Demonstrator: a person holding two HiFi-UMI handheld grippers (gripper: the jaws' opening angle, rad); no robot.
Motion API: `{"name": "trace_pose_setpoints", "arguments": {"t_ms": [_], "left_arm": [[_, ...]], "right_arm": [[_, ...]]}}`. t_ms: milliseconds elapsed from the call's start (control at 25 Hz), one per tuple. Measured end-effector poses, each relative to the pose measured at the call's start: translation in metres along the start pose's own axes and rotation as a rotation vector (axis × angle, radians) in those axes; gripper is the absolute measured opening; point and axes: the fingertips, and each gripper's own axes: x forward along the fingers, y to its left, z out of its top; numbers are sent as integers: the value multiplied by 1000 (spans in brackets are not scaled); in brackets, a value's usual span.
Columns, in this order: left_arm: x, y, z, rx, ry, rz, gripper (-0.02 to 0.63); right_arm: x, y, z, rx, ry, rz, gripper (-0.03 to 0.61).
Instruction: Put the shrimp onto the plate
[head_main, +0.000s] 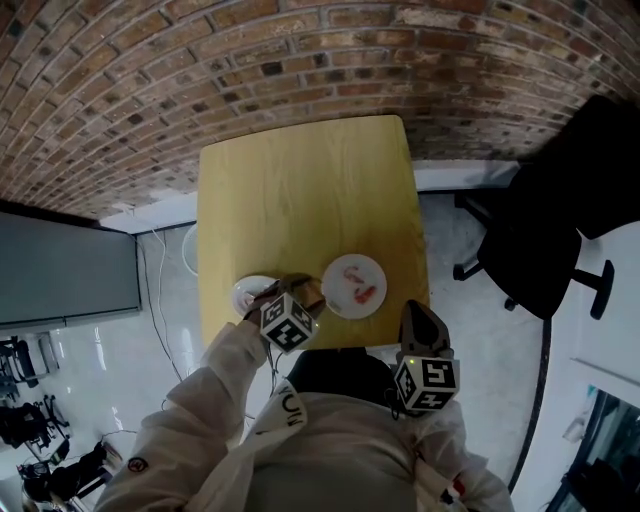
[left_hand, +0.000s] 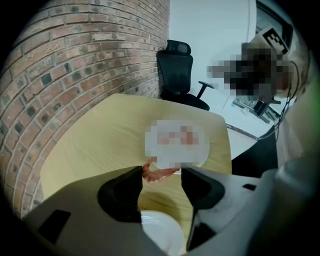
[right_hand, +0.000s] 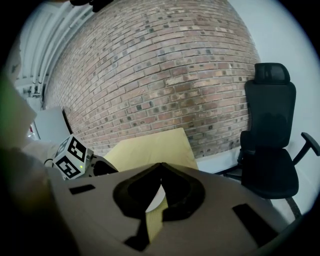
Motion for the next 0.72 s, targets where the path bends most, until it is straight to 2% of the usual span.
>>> {"name": "trace_pose_setpoints", "arguments": {"t_ms": [440, 720], "left_arm": [[30, -20, 18, 73, 83, -82, 249], [41, -25, 25, 100, 131, -106, 249]], "right_arm": [[-12, -43, -6, 66, 0, -42, 23], [-15, -60, -9, 87, 3, -58, 23]]}}
